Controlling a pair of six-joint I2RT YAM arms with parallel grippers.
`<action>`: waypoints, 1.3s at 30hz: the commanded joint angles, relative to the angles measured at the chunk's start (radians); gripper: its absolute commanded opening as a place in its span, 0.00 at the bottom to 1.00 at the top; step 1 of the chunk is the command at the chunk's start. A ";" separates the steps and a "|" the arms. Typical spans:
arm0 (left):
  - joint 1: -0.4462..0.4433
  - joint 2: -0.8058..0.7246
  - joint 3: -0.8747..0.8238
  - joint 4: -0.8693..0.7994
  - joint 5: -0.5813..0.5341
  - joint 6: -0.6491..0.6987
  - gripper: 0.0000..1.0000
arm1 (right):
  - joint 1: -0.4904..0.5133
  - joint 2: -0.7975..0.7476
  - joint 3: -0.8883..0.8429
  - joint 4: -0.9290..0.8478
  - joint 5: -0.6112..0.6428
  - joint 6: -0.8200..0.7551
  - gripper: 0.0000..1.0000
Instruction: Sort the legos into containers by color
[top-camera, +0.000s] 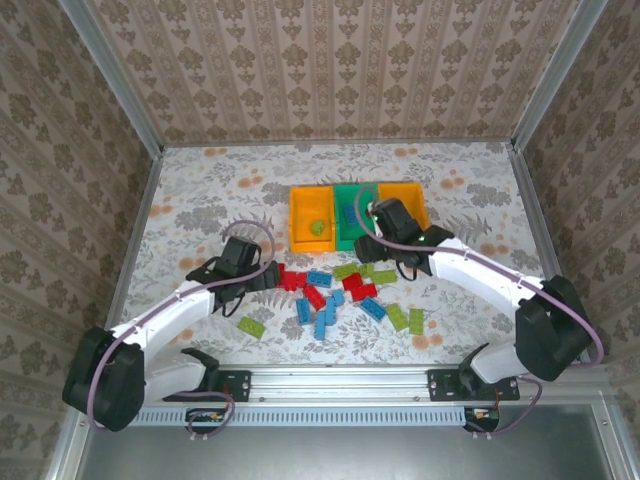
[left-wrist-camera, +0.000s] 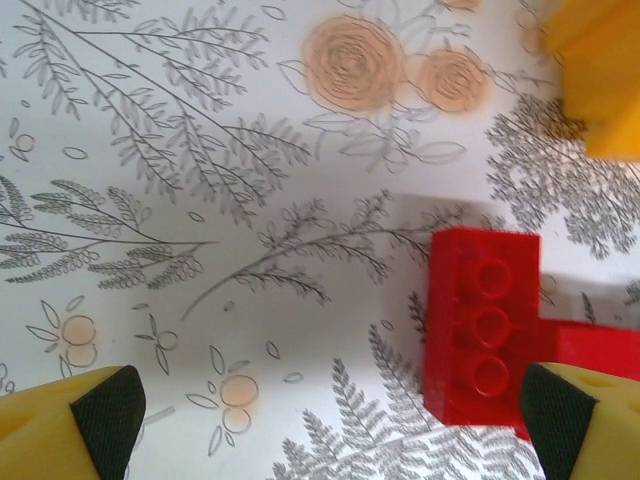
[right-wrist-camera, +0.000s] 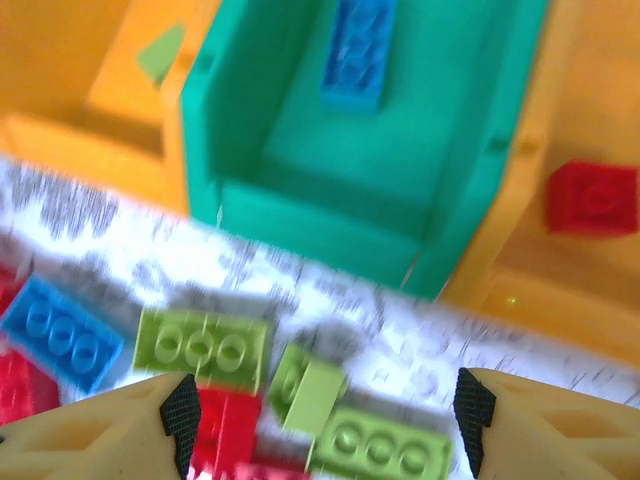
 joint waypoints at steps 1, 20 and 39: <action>-0.027 -0.021 0.031 -0.071 -0.071 0.021 1.00 | 0.036 -0.057 -0.065 -0.109 -0.088 -0.050 0.72; -0.080 -0.074 0.000 -0.047 -0.095 0.017 1.00 | 0.254 0.059 -0.065 -0.230 -0.007 -0.027 0.71; -0.102 -0.151 -0.018 -0.055 -0.112 0.031 1.00 | 0.276 0.189 -0.047 -0.227 0.019 0.050 0.62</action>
